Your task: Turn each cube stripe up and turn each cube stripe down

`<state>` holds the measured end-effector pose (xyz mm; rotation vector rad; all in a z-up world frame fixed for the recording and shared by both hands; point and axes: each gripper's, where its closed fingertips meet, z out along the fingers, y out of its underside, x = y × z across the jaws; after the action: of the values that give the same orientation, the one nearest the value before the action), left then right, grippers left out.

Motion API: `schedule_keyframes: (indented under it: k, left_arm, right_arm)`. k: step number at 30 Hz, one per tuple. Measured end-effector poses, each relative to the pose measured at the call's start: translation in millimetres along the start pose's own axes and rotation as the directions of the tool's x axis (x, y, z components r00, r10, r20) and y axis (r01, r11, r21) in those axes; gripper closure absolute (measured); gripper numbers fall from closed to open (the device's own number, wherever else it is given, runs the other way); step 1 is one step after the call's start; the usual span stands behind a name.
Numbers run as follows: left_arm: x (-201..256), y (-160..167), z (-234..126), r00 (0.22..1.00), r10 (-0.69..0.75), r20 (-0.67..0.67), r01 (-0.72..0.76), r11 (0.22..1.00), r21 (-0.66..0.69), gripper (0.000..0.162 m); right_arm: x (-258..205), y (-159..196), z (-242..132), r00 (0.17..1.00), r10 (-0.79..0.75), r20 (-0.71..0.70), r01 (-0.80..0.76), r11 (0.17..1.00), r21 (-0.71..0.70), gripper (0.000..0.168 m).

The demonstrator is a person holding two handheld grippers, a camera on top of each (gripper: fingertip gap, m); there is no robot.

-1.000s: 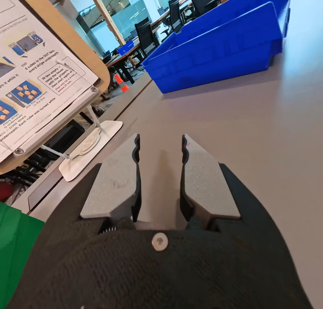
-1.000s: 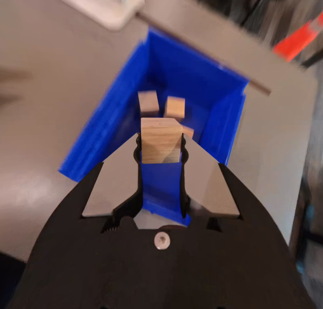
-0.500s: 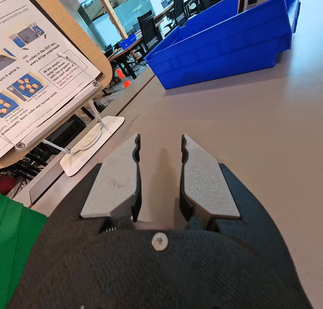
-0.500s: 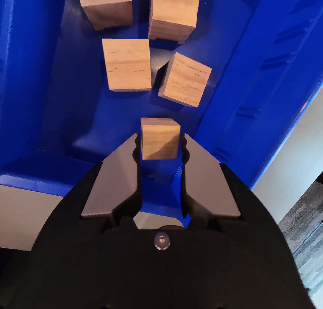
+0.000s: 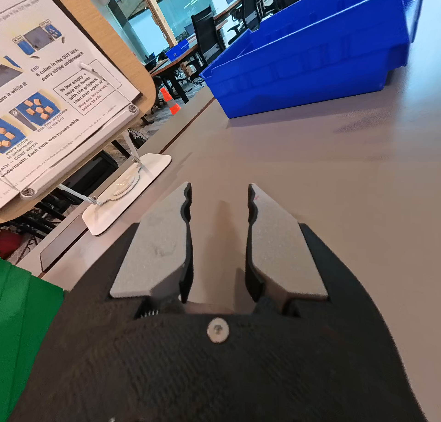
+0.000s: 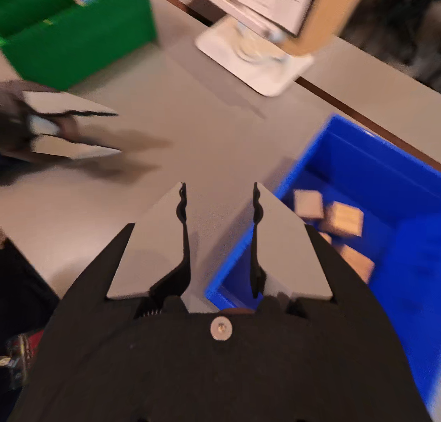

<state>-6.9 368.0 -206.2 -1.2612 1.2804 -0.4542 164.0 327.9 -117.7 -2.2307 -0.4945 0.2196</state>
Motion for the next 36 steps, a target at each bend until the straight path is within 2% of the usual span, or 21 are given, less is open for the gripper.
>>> schedule_keyframes:
  k: [3,5,9,10,11,12,16,21,25,28,31,36]
  left_arm:
    - [-3.5,0.5,-0.7,1.000,-0.029,0.005,0.029,1.000,0.000,0.116]
    - [-5.7,1.5,-1.3,0.999,-0.046,0.006,0.046,0.999,-0.004,0.116]
    - [-10.6,0.5,-3.6,0.998,-0.065,0.026,0.065,0.998,0.009,0.121]
    - [-11.0,0.7,-3.8,0.997,-0.070,0.027,0.070,0.998,0.005,0.121]
    - [-10.9,1.4,-3.9,0.997,-0.074,0.025,0.074,0.997,-0.004,0.119]
    - [-11.0,0.9,-4.4,0.997,-0.078,0.024,0.078,0.997,-0.014,0.118]
    - [-22.8,-14.6,-17.8,0.984,-0.171,0.051,0.171,0.985,0.008,0.118]
    - [-80.4,-57.2,-64.0,0.961,-0.239,0.142,0.228,0.970,0.087,0.128]
    - [-160.6,-60.7,-93.1,0.921,-0.282,0.267,0.290,0.957,0.010,0.109]
    - [-230.0,-25.1,-100.7,0.854,-0.344,0.390,0.407,0.909,-0.090,0.098]
    - [-276.1,46.9,-96.3,0.798,-0.350,0.491,0.527,0.801,-0.285,0.090]
    - [-296.5,178.7,-99.2,0.756,-0.252,0.605,0.631,0.529,-0.568,0.101]
  right_arm:
    - [-55.6,-31.3,34.2,0.995,-0.052,0.087,0.039,0.988,0.151,0.115]
    - [-79.0,-37.8,67.3,0.992,-0.062,0.108,0.035,0.971,0.236,0.115]
    - [-80.7,-13.3,145.9,0.997,-0.055,0.053,0.037,0.953,0.301,0.120]
    - [-74.0,0.9,162.7,0.998,-0.049,0.030,0.039,0.962,0.270,0.124]
    - [-75.4,11.5,173.8,0.997,-0.034,0.067,0.020,0.980,0.197,0.119]
    - [-79.7,17.3,177.9,0.992,-0.029,0.121,0.010,0.989,0.149,0.115]
    - [-72.3,16.1,171.9,0.989,0.040,0.145,-0.069,0.977,0.200,0.116]
    - [-71.6,13.1,166.5,0.995,0.010,0.095,-0.031,0.976,0.217,0.116]
    - [-80.1,21.3,175.1,0.996,-0.026,0.081,0.013,0.988,0.157,0.117]
    - [-87.9,27.3,180.0,0.996,-0.044,0.083,0.034,0.992,0.120,0.119]
    - [-93.7,28.5,181.7,0.994,-0.078,0.079,0.070,0.992,0.109,0.120]
    - [-94.9,29.9,181.6,0.993,-0.093,0.067,0.086,0.991,0.102,0.121]
